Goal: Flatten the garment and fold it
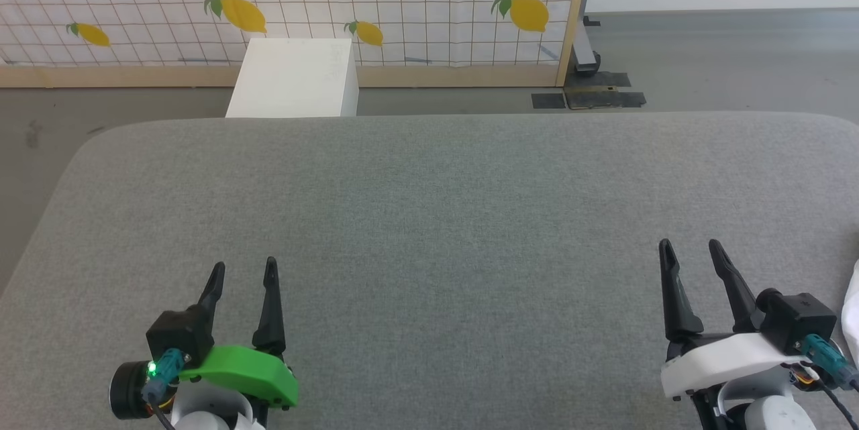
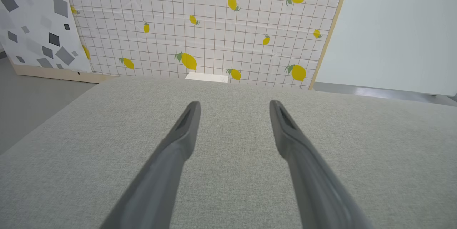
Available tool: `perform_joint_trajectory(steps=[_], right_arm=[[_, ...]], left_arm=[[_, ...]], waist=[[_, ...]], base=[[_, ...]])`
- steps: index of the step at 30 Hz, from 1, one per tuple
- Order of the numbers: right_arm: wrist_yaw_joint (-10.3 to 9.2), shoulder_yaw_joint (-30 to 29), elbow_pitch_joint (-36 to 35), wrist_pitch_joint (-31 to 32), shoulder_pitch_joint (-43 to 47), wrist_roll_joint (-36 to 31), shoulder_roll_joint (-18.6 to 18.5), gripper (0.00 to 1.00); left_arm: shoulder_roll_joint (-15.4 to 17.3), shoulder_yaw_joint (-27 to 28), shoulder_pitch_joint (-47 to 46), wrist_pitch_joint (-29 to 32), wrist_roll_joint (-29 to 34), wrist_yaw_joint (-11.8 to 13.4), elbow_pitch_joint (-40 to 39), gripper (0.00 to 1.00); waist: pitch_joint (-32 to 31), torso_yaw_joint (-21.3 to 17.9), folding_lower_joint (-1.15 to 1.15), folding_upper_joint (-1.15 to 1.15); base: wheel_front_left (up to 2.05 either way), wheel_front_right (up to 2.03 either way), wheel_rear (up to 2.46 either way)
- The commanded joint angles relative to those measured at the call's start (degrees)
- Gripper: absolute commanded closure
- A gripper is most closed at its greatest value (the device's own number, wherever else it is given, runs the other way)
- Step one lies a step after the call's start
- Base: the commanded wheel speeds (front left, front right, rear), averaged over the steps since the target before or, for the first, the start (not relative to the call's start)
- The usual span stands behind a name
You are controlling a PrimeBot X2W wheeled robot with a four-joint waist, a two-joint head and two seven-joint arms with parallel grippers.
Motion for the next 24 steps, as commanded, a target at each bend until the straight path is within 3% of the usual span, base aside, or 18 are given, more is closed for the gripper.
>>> perform_joint_trajectory(steps=[1,22,23,24], right_arm=[[-0.09,-0.12,0.21,0.33,0.52,0.29,0.07,0.00],[-0.09,0.32,1.01,0.32,-0.17,0.54,0.07,0.00],[0.00,0.30,0.84,0.40,0.00,0.42,-0.01,1.00],[0.00,0.30,0.85,0.42,0.00,0.42,-0.01,1.00]], left_arm=[[0.20,0.22,0.51,0.02,-1.05,0.24,0.19,0.00],[0.75,-0.26,-0.36,-0.03,-1.98,0.94,0.50,0.00],[0.29,-0.25,-0.09,0.00,-1.71,0.57,0.49,1.00],[0.26,-0.25,-0.09,0.00,-1.72,0.55,0.49,1.00]], waist=[[0.03,-0.01,0.00,0.54],[0.66,0.05,0.00,0.54],[0.67,0.05,0.00,0.00],[0.68,0.04,0.00,0.00]], base=[[0.00,0.00,0.00],[0.00,0.00,0.00],[0.00,0.00,0.00],[0.00,0.00,0.00]])
